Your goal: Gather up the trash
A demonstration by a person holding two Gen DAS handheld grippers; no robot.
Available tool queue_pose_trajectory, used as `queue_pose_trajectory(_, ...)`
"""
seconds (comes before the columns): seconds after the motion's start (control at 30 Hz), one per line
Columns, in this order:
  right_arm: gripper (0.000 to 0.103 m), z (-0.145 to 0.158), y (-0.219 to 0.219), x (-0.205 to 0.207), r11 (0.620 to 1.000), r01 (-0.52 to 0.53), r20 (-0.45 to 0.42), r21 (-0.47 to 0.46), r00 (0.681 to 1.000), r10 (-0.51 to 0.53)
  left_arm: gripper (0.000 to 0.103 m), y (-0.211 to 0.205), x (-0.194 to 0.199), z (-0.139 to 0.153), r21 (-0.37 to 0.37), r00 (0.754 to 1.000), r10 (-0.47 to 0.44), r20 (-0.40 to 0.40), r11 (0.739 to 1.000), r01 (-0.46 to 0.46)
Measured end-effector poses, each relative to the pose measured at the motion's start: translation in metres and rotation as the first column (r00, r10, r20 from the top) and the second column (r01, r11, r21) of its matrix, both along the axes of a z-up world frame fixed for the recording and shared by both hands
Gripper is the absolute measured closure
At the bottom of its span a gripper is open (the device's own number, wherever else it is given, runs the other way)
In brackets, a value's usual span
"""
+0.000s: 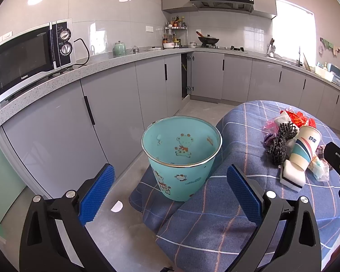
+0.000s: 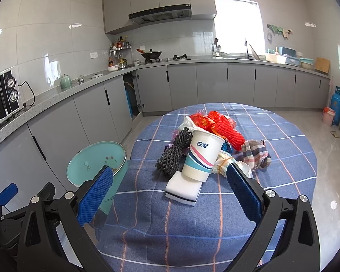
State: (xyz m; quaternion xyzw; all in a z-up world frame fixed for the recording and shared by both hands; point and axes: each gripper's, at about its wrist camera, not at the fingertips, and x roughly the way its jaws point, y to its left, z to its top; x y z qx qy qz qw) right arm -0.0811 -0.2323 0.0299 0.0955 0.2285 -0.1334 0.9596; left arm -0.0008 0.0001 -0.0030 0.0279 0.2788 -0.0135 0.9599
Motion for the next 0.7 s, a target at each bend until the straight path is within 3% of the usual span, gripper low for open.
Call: queue_pose_trajectory(0.7,0.004,-0.0002,0.0011,-0.0007,1.0,-0.003,0.0,-0.001,1.0,0.003,0.006,-0.0032,-0.0006,-0.0012,0.004,1.0,-0.007,-0.003,1.0,0.007)
